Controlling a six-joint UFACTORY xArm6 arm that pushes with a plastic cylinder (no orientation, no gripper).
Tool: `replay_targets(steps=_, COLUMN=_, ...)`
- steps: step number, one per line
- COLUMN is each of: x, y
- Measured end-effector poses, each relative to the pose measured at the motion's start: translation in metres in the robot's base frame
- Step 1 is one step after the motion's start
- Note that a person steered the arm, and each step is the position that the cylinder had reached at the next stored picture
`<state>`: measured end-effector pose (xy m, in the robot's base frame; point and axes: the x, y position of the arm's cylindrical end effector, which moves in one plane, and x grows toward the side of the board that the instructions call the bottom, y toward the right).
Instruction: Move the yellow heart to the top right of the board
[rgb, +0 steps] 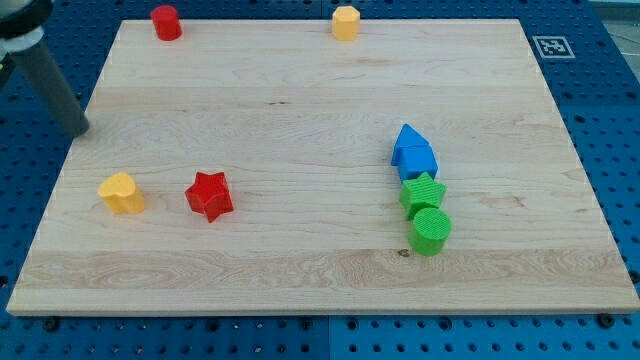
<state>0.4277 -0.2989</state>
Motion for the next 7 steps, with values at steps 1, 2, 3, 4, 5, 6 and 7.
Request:
replay_targets(steps=1, x=0.053, y=0.001)
replay_targets(steps=2, x=0.083, y=0.03)
replay_targets(steps=3, x=0.082, y=0.075)
replay_targets(steps=4, x=0.076, y=0.1)
replay_targets(steps=5, x=0.072, y=0.102)
replay_targets(steps=6, x=0.115, y=0.106)
replay_targets(steps=7, x=0.108, y=0.137)
